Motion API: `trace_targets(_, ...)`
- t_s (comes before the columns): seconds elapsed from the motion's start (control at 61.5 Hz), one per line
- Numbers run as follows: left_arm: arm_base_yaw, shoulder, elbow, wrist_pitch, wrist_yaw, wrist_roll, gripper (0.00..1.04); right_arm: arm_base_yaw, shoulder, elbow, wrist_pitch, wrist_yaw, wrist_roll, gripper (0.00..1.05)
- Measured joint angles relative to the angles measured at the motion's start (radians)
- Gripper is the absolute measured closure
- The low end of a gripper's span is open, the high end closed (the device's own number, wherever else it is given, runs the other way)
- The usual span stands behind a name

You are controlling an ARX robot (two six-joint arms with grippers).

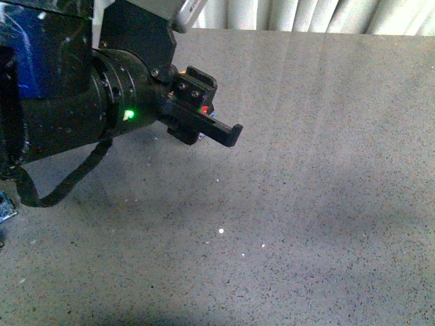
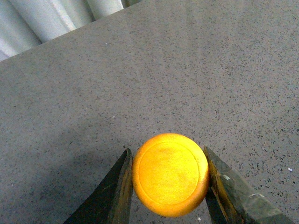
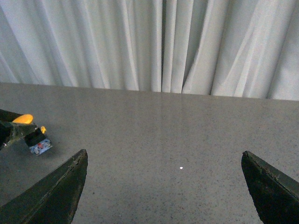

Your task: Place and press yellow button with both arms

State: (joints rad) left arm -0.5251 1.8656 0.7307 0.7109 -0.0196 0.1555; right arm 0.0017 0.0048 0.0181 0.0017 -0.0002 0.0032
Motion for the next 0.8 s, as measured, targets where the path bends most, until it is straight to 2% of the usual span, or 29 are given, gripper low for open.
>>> trace_targets(0.455,-0.064,0.14,0.045,0.035,0.0,0.006,0.71,0.0,0.0,0.0,0.0,0.0,0.0,0.09)
trace_targets(0.796,-0.08,0.181,0.047,0.049,-0.007,0.0,0.71,0.0,0.0,0.0,0.0,0.0,0.0,0.09)
